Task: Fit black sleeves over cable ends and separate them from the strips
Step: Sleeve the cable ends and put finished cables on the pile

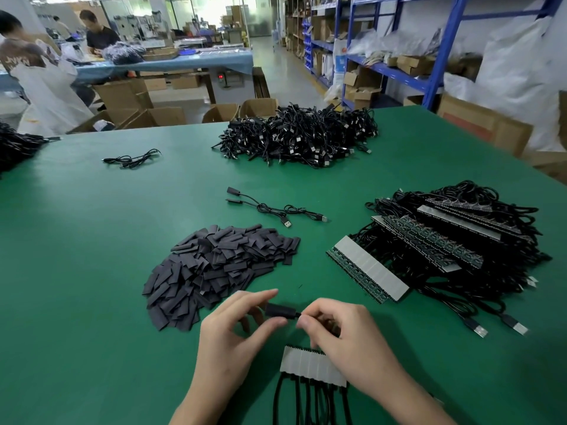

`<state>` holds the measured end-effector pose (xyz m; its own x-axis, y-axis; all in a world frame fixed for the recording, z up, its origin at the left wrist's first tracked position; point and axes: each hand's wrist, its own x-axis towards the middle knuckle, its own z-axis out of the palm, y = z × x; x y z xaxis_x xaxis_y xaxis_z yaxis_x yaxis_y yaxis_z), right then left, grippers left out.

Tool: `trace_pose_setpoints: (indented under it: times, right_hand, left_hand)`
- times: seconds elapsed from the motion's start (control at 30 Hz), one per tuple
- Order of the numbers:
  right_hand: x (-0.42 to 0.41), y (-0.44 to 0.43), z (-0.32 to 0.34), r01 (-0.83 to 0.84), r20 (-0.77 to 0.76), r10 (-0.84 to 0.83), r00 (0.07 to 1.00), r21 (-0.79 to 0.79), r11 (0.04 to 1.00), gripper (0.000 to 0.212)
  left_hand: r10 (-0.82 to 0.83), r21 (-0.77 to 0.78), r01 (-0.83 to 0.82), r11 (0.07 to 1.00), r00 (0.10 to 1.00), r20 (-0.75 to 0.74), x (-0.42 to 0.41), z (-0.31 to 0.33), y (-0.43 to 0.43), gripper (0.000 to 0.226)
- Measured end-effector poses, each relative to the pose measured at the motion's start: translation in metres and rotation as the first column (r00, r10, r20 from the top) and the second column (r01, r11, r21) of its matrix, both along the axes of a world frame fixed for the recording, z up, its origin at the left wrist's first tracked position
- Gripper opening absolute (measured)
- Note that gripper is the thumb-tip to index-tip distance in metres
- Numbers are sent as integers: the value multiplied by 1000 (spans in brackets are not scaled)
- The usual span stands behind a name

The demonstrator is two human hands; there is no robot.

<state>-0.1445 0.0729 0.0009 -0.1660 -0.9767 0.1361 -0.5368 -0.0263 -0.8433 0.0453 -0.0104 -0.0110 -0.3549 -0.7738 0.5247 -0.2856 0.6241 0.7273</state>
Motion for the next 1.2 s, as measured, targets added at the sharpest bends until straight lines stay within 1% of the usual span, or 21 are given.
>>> trace_pose_setpoints:
  times: [0.13,0.23,0.43,0.63,0.87,1.07,1.2]
  right_hand:
    - [-1,0,2,48,21,-48,999,1,999,18]
    - [0,1,1,62,24,-62,998,0,998,18]
    - [2,2,2,103,50,-102,994,-18,995,19]
    - [3,1,1,118,66,-117,991,-5,993,17]
    - [3,2,3,104,66,-106,992,19,994,21]
    - [3,2,4,103,66,-104,992,18,994,20]
    - [3,2,4,95,52,-96,994,23,995,20]
  left_hand:
    - [77,-27,-78,997,996,-55,1,-2,-1,26]
    - [89,-50,-91,995,995,-40,0,-3,0,23]
    - [68,-68,-68,995,998,4,-3,-3,3,28]
    - [31,-30,-32,999,1000,-2,-5,-4,5,32]
    - [23,-36,-23,999,1000,1,-7,-4,6,36]
    - [41,-74,-39,997,999,29,-4,-3,4,27]
    - [47,-65,-45,997,998,36,-4,-1,4,25]
